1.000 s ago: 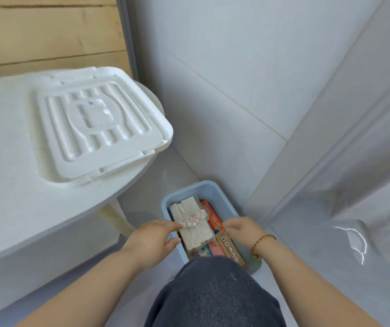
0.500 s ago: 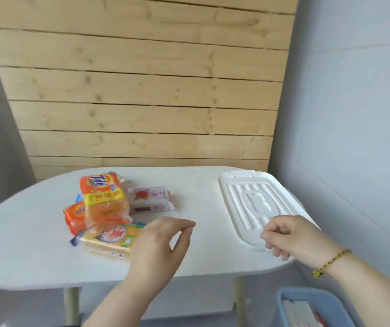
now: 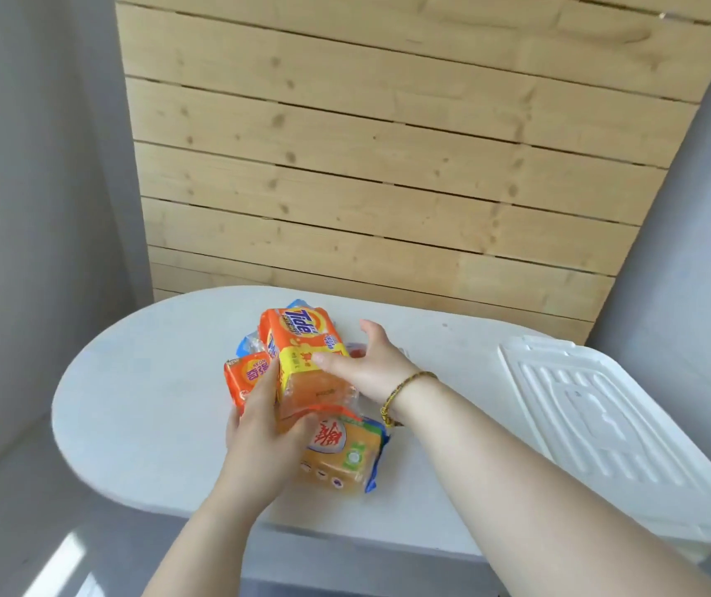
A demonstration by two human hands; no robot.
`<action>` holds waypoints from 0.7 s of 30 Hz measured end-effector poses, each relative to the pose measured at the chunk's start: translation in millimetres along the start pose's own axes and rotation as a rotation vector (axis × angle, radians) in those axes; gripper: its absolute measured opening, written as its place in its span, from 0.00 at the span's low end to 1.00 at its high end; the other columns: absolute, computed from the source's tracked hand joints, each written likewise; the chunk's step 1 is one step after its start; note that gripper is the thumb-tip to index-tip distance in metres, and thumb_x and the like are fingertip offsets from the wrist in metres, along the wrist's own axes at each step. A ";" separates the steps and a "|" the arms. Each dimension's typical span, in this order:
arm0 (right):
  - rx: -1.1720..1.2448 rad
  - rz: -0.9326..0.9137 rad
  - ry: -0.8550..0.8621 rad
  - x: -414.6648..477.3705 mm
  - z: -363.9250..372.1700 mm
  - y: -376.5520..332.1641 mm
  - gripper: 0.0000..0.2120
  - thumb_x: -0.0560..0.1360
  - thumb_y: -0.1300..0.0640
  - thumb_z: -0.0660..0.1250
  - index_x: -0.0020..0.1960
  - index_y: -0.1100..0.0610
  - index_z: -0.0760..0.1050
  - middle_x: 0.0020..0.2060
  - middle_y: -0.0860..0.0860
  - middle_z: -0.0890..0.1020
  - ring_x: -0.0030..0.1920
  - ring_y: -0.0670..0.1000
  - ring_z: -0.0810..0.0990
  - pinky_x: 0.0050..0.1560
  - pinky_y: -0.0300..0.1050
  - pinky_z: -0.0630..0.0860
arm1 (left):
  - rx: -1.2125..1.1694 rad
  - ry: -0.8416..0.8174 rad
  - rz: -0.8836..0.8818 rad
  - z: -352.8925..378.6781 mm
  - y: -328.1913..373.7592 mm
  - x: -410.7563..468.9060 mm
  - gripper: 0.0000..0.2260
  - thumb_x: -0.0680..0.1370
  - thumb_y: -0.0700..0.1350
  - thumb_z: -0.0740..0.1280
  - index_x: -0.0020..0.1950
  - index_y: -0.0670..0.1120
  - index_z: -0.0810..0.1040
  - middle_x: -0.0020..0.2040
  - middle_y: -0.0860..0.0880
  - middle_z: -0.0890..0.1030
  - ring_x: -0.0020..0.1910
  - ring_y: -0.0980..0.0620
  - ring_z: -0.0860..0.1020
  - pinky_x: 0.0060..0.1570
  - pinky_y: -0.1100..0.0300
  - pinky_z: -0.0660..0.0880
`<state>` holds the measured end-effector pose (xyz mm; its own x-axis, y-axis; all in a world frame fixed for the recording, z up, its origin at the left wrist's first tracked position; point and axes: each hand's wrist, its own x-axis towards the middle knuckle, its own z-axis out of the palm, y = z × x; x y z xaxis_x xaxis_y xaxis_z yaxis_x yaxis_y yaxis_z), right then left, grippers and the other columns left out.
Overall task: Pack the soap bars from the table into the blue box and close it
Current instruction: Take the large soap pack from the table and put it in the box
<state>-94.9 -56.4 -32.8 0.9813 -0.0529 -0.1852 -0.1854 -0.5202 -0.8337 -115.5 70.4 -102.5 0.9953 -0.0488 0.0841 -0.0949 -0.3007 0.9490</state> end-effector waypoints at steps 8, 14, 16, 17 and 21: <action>-0.474 0.128 -0.034 35.6 33.0 -41.3 0.46 0.66 0.41 0.69 0.73 0.55 0.46 0.66 0.58 0.63 0.63 0.57 0.69 0.51 0.47 0.68 | -0.130 -0.102 -0.018 -10.3 -5.6 11.9 0.20 0.74 0.35 0.60 0.54 0.61 0.72 0.58 0.48 0.78 0.62 0.43 0.72 0.60 0.46 0.72; -0.409 0.105 -0.021 39.7 25.6 -35.2 0.41 0.68 0.49 0.69 0.72 0.55 0.49 0.64 0.58 0.68 0.61 0.57 0.72 0.59 0.49 0.73 | -0.257 -0.081 -0.037 -22.2 -5.4 13.2 0.27 0.73 0.27 0.53 0.51 0.59 0.74 0.50 0.53 0.78 0.50 0.57 0.76 0.41 0.72 0.75; -0.341 0.075 -0.005 38.8 20.6 -28.6 0.40 0.67 0.51 0.70 0.71 0.56 0.51 0.62 0.57 0.71 0.60 0.57 0.73 0.61 0.52 0.73 | -0.258 -0.026 -0.042 -23.1 -2.7 12.5 0.23 0.75 0.30 0.55 0.57 0.56 0.74 0.55 0.50 0.77 0.56 0.51 0.74 0.51 0.62 0.75; -0.285 0.061 0.000 37.6 16.7 -25.7 0.39 0.67 0.53 0.70 0.71 0.56 0.52 0.60 0.56 0.72 0.59 0.56 0.74 0.60 0.52 0.74 | -0.258 0.012 -0.032 -23.1 -0.6 11.6 0.21 0.75 0.32 0.56 0.58 0.55 0.74 0.55 0.50 0.77 0.56 0.52 0.73 0.50 0.62 0.75; 0.037 0.060 -0.049 23.1 -8.8 -13.4 0.40 0.69 0.58 0.70 0.73 0.54 0.50 0.52 0.53 0.73 0.46 0.53 0.78 0.44 0.45 0.78 | -0.375 0.164 -0.008 -15.2 15.8 7.0 0.15 0.77 0.38 0.59 0.58 0.52 0.75 0.49 0.57 0.77 0.49 0.55 0.75 0.41 0.66 0.70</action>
<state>-69.2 -58.1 -21.4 0.9648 -0.0412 -0.2599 -0.2466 -0.4859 -0.8385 -109.7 79.8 -82.3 0.9890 0.1137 0.0949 -0.1032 0.0690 0.9923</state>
